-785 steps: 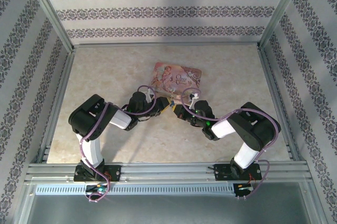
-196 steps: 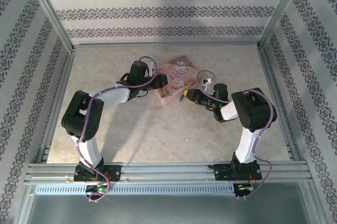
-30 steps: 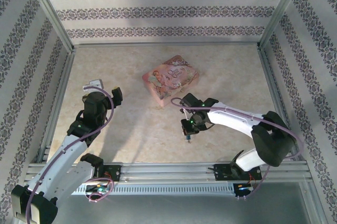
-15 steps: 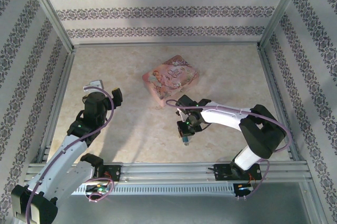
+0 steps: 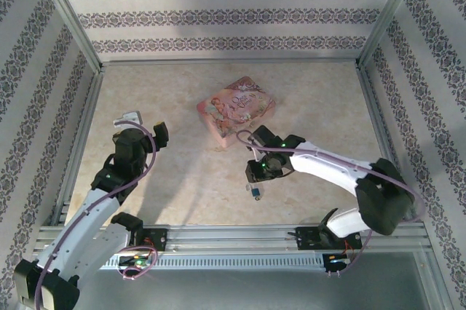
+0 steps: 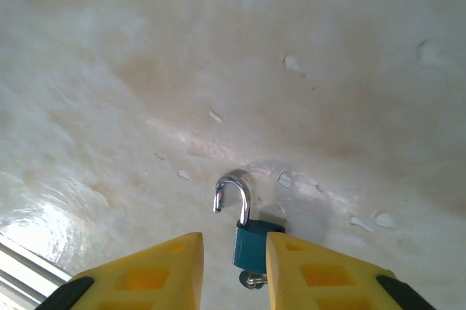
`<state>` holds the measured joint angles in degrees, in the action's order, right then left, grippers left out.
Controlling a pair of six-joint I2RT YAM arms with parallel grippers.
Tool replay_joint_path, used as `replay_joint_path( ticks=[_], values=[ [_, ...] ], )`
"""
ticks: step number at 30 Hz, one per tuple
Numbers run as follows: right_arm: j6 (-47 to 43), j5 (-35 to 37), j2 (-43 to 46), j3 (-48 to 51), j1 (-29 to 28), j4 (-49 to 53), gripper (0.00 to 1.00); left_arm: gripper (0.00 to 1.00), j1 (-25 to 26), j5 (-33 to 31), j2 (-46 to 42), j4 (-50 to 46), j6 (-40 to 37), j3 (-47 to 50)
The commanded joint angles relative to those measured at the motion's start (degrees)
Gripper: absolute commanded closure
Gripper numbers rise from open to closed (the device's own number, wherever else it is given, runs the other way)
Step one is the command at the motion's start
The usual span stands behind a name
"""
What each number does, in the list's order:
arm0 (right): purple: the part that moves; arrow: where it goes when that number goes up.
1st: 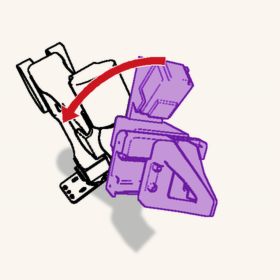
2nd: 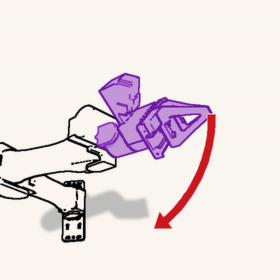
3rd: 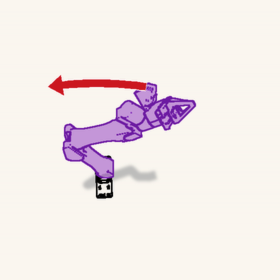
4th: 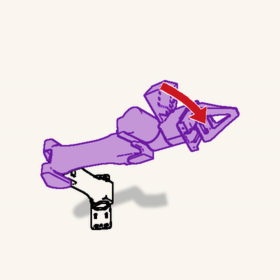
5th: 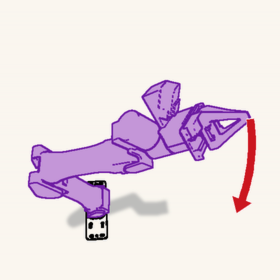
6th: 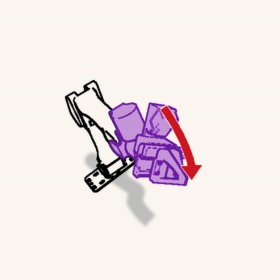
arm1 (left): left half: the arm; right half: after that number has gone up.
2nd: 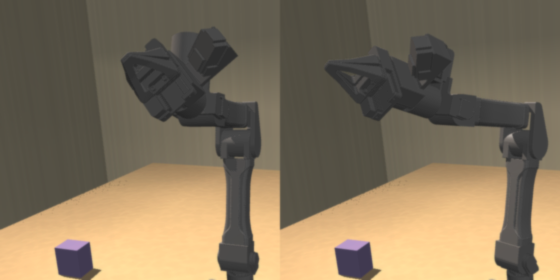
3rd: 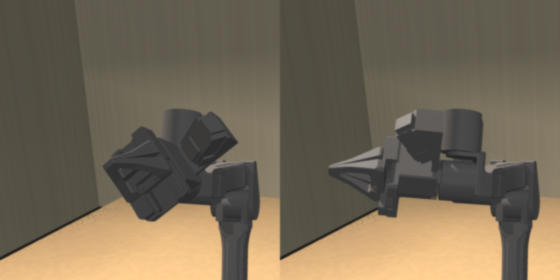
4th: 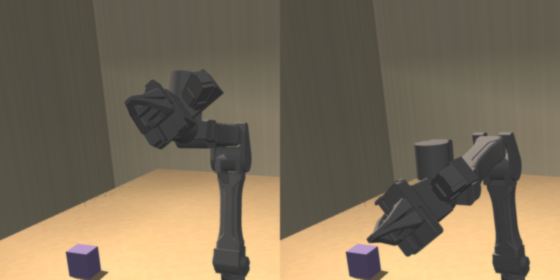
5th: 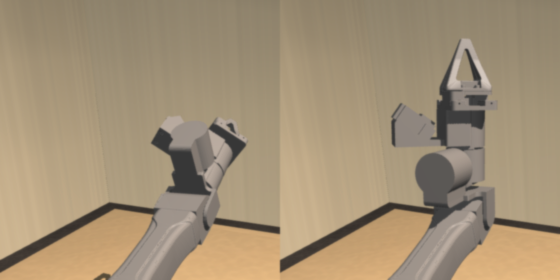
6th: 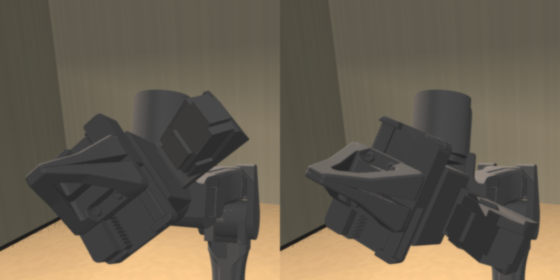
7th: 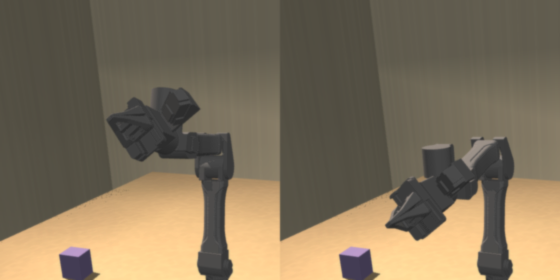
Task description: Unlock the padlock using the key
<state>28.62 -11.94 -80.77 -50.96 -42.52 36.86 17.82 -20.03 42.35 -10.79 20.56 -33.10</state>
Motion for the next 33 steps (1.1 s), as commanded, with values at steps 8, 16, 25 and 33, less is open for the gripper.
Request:
replay_joint_path(
  ticks=[8, 16, 25, 33],
  values=[
    [-6.87, 14.55, 22.17, 3.59, 11.53, -0.26, 0.57, 0.0, -1.05, -1.52, -2.49, -0.48, 0.62, 2.58],
    [-14.88, 15.7, 34.2, 10.65, 24.09, -7.7, 0.4, 0.01, -1.16, -2.77, -2.6, 2.2, -0.74, 4.06],
    [-20.8, 15.68, 41.45, 26.38, 37.62, -31.22, 0.01, 0.01, -1.3, -5.22, -3.07, 9.19, -3.65, 8.23],
    [-22.95, 13.01, 33.95, 36.58, 43.69, -55.33, 0.02, 0.01, -3.72, -5.17, 2.57, 15.35, -9.72, 8.62]
  ],
)
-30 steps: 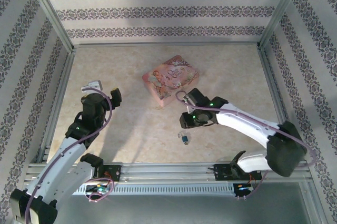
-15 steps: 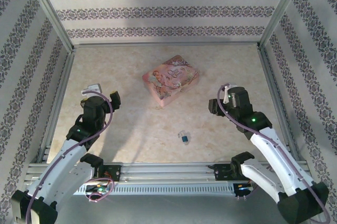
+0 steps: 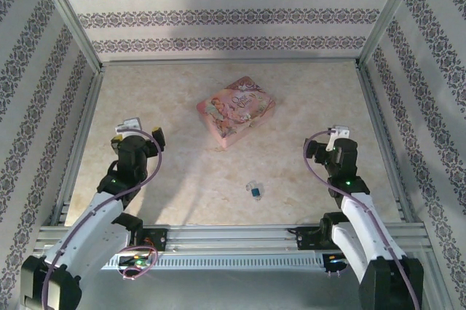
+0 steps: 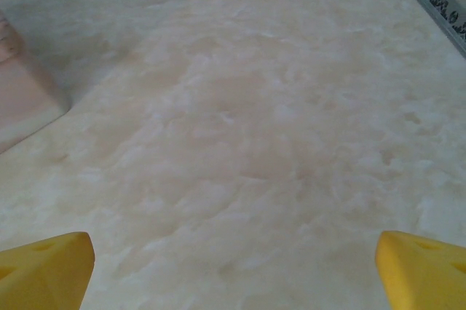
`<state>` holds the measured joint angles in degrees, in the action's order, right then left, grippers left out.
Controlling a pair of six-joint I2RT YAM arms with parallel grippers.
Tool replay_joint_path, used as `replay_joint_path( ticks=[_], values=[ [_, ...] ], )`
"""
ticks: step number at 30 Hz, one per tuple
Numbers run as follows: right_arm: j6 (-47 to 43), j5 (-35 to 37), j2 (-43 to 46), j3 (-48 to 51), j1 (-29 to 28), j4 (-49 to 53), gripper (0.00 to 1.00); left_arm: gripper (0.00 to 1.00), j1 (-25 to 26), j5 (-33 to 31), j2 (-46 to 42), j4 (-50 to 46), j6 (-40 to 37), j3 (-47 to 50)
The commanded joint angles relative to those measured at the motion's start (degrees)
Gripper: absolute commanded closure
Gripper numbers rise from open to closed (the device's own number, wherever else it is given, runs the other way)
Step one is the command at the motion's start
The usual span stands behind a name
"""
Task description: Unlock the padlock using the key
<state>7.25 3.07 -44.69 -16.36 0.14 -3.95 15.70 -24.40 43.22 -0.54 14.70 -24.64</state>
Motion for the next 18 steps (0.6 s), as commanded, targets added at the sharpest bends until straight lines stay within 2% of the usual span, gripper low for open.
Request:
replay_joint_path(
  ticks=[1, 10, 14, 18],
  values=[
    [-1.66, -2.2, -3.53, 2.77, 1.15, -17.48, 0.02, 0.01, -2.18, -0.43, 2.74, 5.8, -4.06, 0.21],
    [-2.65, -4.7, -19.4, 4.87, 2.13, -40.88, 0.02, 0.01, -7.78, 4.44, 13.52, 14.66, -4.6, 1.26],
    [-2.17, -7.0, -27.82, 3.72, 2.74, -49.82, 0.01, 0.01, -9.89, 5.54, 17.54, 23.03, -5.49, 3.05],
    [-2.76, -8.17, -33.89, 2.05, 2.98, -54.01, 0.01, 0.01, -11.48, 7.54, 21.57, 27.5, -5.06, 3.47]
  ],
)
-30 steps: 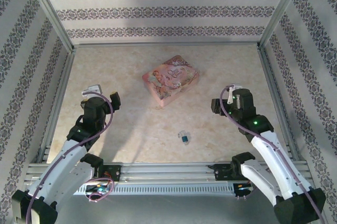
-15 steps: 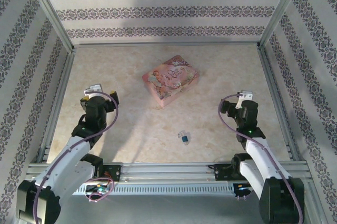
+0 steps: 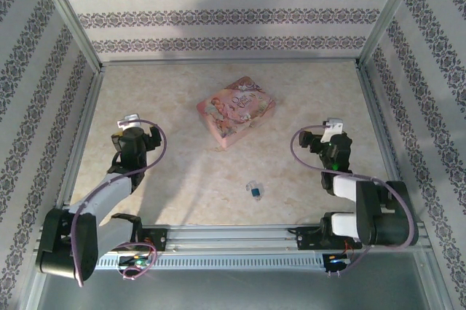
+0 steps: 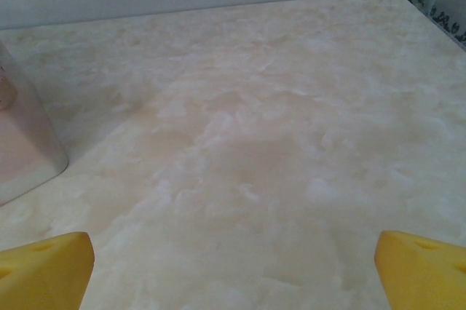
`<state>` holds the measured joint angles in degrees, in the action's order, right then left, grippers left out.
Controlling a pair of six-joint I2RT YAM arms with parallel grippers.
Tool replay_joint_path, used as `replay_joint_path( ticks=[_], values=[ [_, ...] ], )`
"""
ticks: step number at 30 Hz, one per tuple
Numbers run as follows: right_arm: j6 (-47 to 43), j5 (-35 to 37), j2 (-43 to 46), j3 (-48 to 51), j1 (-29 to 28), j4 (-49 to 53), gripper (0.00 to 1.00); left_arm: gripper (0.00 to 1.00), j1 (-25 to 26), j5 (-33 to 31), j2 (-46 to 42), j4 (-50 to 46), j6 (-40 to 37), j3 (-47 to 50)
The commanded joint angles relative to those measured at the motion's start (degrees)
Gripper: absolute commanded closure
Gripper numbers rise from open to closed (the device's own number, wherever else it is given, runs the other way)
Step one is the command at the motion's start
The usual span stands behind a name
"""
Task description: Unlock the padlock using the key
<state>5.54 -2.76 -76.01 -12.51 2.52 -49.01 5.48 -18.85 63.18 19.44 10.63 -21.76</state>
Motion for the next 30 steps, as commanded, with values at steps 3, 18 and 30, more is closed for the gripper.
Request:
replay_joint_path(
  ticks=[3, 18, 30],
  values=[
    [-0.71, -3.36, -8.01, -2.01, 1.08, -13.67, 0.02, 0.01, -1.94, 3.95, 4.43, 10.12, -1.71, 0.77],
    [-1.2, 0.99, -11.97, -6.82, -0.62, -8.25, 0.02, 0.01, -3.01, 11.89, 17.09, 28.84, -9.91, 1.95],
    [-2.07, 3.22, -11.8, -6.82, -1.85, -7.11, 0.02, 0.01, -3.28, 14.75, 28.62, 40.74, -11.92, 2.02]
  ],
)
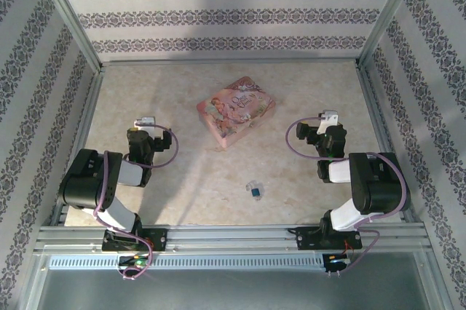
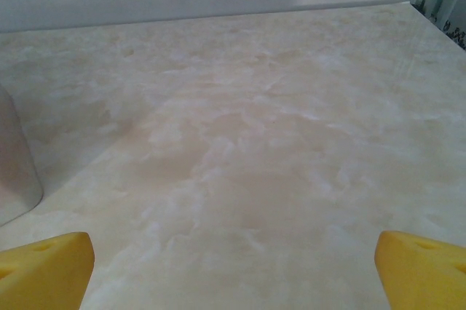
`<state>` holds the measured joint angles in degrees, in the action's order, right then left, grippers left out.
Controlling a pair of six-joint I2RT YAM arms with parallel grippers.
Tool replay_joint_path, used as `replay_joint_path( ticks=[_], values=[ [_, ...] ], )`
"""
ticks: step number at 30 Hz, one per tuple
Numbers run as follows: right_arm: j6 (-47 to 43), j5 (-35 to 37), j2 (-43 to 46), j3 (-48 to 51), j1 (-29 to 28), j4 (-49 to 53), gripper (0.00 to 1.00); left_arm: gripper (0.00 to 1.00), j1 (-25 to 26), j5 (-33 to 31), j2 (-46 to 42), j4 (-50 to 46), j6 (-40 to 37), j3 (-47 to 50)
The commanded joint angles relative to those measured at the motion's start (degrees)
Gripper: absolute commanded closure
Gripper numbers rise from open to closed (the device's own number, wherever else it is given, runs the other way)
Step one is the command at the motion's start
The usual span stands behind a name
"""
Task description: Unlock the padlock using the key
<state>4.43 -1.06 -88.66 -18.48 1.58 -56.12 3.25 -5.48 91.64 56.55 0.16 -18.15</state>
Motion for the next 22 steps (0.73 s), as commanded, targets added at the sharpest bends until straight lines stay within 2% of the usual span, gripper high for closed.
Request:
replay_joint_path(
  ticks=[1, 22],
  values=[
    [-1.08, 1.74, 0.84, -0.87, -1.09, 0.11, 0.02, 0.01, -1.05, 1.31, -0.46, -0.24, -1.06, -2.95],
    [-2.36, 3.43, 0.86, -2.97, -2.38, 1.54, 0.02, 0.01, -2.03, 2.4, -0.16, 0.73, -0.6, -2.68]
  ],
)
